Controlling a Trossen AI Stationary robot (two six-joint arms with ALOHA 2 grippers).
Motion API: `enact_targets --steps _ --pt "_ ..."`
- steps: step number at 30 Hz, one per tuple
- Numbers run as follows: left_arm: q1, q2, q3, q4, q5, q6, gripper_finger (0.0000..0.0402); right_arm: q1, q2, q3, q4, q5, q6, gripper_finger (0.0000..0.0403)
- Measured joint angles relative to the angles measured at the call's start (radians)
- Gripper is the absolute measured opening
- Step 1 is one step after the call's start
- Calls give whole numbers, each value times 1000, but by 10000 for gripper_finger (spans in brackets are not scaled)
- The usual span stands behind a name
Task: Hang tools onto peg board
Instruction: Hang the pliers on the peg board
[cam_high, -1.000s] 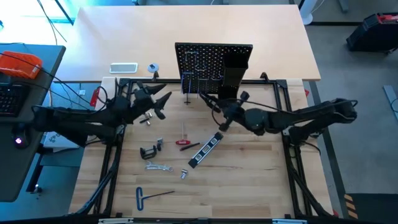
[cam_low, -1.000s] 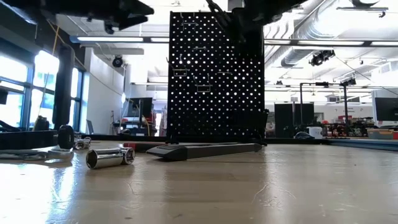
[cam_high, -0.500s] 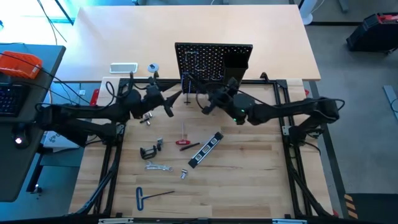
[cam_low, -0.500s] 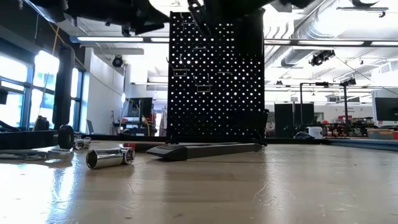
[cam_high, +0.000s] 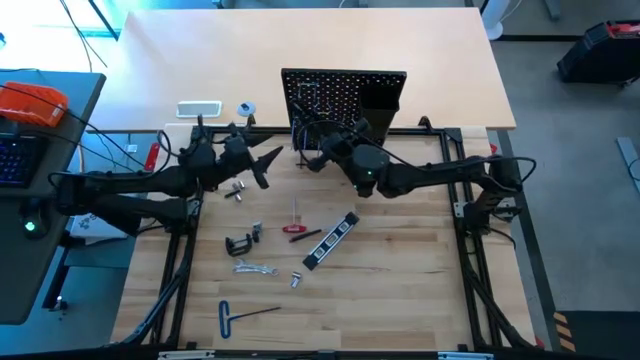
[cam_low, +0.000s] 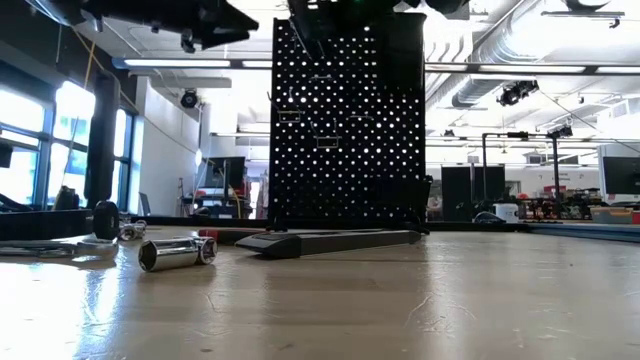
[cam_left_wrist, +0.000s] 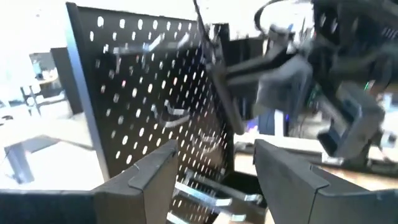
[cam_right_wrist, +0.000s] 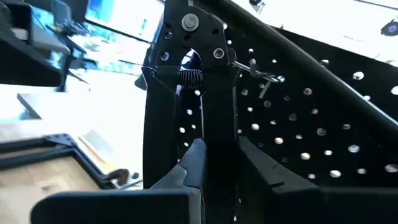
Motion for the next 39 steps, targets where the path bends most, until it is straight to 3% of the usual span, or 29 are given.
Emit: enact_targets --steps 11,19,31,35,39 --pt "26 146 0 234 153 -199 201 39 1 -1 69 -58 33 44" --pt "-6 259 2 432 133 -207 201 39 1 -1 70 -55 28 44" --pt "-7 388 112 438 100 -148 200 36 1 -2 42 -66 29 44" --pt "-7 388 113 454 94 -119 179 36 1 -3 40 -61 27 44" --pt "-6 388 113 445 122 -103 128 36 1 -3 28 -67 32 44"
